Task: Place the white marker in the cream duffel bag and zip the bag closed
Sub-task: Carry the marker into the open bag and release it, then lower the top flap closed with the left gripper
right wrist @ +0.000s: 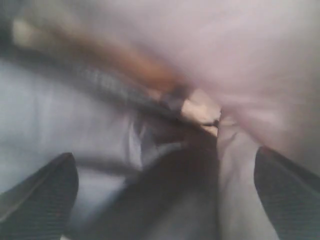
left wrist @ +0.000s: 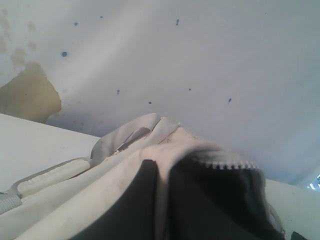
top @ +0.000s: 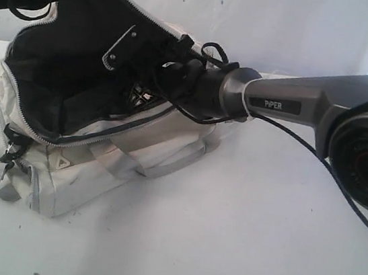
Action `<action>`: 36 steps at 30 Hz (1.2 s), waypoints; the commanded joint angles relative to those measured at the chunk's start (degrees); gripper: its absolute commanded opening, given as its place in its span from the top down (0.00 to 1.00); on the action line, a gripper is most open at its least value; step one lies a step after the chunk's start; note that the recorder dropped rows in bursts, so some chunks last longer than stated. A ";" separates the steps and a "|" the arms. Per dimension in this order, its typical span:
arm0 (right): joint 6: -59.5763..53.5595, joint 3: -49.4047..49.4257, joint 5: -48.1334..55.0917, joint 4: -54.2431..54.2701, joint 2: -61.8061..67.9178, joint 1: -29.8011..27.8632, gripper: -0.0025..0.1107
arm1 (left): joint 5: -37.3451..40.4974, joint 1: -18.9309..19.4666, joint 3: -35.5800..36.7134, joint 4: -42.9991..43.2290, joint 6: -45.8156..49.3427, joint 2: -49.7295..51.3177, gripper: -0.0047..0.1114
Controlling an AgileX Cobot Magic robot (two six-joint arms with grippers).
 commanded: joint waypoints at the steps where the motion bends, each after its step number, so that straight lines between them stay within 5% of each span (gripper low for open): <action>1: 6.67 -0.01 9.75 7.45 -3.36 1.55 0.22 | -1.28 0.24 -0.47 -0.39 1.95 -0.40 0.96; 4: 16.89 -0.01 26.61 3.86 -5.51 1.55 0.51 | -0.26 0.24 -0.47 -0.29 4.79 -0.40 0.96; 6: 33.62 -0.01 38.46 -9.87 -7.69 0.73 0.70 | -0.41 0.24 -0.47 -0.29 4.83 -0.40 0.96; 8: 51.54 -0.01 49.41 -24.23 -9.08 0.20 0.74 | 0.29 0.24 -0.47 -0.29 6.34 -0.40 0.96; 15: 61.23 -0.01 64.64 -34.64 -11.66 -0.02 0.96 | 4.95 0.24 -0.47 -0.29 10.38 -0.40 0.96; 22: 65.60 -0.01 72.94 -35.97 -14.69 -2.27 0.98 | 13.97 0.24 -0.47 -0.29 19.10 -0.61 0.96; 36: 73.68 -0.01 76.38 -35.97 -15.45 -16.64 0.98 | 35.95 0.24 -0.47 -0.48 27.67 -0.87 0.96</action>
